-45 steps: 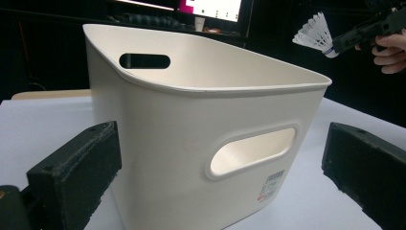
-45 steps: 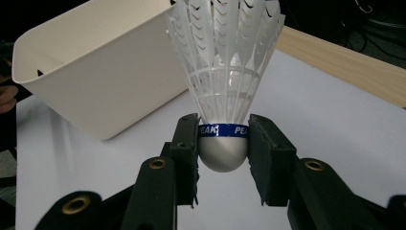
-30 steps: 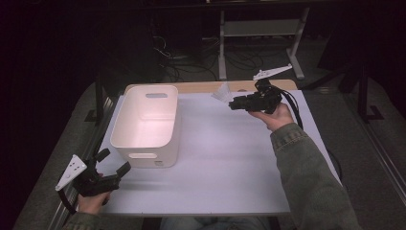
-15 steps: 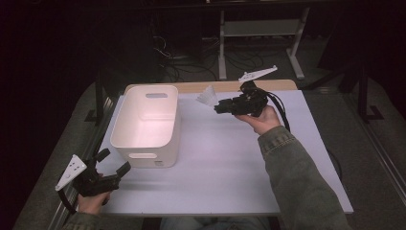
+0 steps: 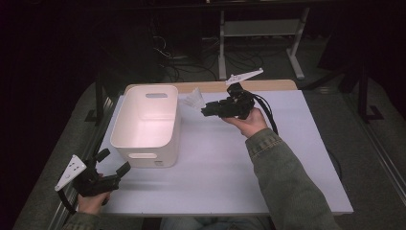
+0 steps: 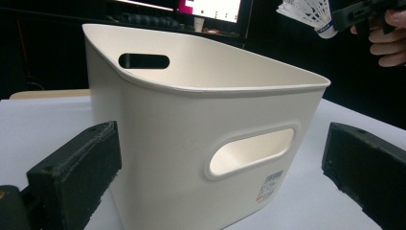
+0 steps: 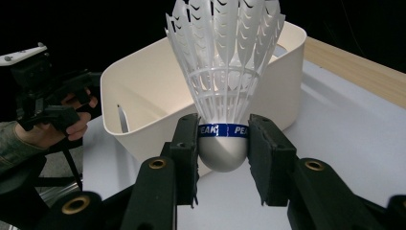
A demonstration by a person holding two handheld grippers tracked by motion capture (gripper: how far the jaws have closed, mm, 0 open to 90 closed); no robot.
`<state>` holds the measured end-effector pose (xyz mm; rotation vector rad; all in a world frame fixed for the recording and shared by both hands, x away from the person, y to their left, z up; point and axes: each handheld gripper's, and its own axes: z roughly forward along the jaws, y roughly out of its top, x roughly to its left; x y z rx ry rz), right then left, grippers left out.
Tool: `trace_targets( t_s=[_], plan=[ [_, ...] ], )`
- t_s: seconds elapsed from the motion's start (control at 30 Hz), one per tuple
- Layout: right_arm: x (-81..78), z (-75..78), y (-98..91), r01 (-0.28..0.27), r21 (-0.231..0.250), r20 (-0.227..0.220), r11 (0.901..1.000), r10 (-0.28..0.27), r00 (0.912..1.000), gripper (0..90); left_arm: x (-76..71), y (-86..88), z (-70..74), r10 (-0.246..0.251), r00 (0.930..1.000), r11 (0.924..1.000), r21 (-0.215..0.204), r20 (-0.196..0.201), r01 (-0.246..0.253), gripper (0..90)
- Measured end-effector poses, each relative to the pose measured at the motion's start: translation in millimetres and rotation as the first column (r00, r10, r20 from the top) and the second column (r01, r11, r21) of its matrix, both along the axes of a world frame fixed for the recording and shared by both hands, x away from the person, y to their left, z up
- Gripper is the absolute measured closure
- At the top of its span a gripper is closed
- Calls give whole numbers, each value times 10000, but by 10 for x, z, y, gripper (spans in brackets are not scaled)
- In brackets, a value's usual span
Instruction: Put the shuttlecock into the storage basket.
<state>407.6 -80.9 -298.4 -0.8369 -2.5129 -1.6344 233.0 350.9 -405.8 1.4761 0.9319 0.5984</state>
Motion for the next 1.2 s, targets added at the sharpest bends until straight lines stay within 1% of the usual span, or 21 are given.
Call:
trace_targets(
  t_s=[0.03, 0.17, 0.3, 0.43, 0.47, 0.53, 0.57, 0.6, 0.63, 0.73, 0.8, 1.0, 1.07, 1.1, 1.13, 1.2],
  plan=[
    [1, 1, 16, 6, 9, -16, 10000, -6, 10000, 636, 5, -4, -4, -26, 10000, 10000, -73, 67, 26, 0],
    [5, 3, 84, -57, 89, 61, 9999, 57, 10000, 636, 2, 0, -2, -35, 10000, 10000, -22, 58, 35, 0],
    [-4, -2, 164, -171, 112, 20, 9998, 171, 9999, 636, 2, -4, -3, -39, 10000, 10000, -55, 56, 39, 0],
    [-38, -19, 285, -286, 29, -90, 9996, 286, 9996, 636, 2, -2, -3, -32, 10000, 10000, -51, 56, 33, 0],
    [-38, -19, 285, -286, 29, -90, 9996, 286, 9996, 636, 4, -2, -4, -38, 9999, 10000, -67, 95, 38, 0],
    [-56, -20, 356, -364, 114, -112, 9993, 365, 9993, 637, 2, 1, -3, -42, 10000, 10000, -38, 71, 42, 0],
    [-56, -20, 356, -364, 114, -112, 9993, 365, 9993, 637, 2, 1, -3, -42, 10000, 10000, -38, 71, 42, 0],
    [-65, -18, 398, -456, 144, -220, 9989, 459, 9987, 636, 1, 1, -3, -44, 10000, 10000, -32, 73, 44, 0],
    [-65, -18, 398, -456, 144, -220, 9989, 459, 9987, 636, 1, 1, -3, -44, 10000, 10000, -32, 73, 44, 0],
    [-91, -14, 484, -636, 190, -206, 9978, 640, 9977, 636, 2, 2, -3, -50, 10000, 10000, -35, 79, 50, 0],
    [-97, -13, 508, -641, 182, -182, 9978, 644, 9978, 636, 1, 2, -2, -43, 10000, 10000, -31, 78, 43, 0],
    [-123, -15, 651, -853, 192, -287, 9962, 858, 9959, 636, -5, 9, 3, -42, 10000, 10000, 79, 14, 42, 0],
    [-136, -20, 724, -996, 230, -283, 9948, 1002, 9946, 637, -5, 8, 4, -36, 10000, 10000, 62, -16, 36, 0],
    [-136, -20, 724, -996, 230, -283, 9948, 1002, 9946, 637, -7, 5, 3, -27, 10000, 10000, 23, -50, 27, 0],
    [-141, -28, 767, -1009, 289, -362, 9945, 1019, 9941, 636, -3, 1, -2, -45, 10000, 10000, -61, 44, 45, 0],
    [-137, -35, 785, -1063, 296, -351, 9939, 1073, 9936, 636, -3, 3, -2, -51, 10000, 10000, -48, 60, 51, 0]
  ],
)
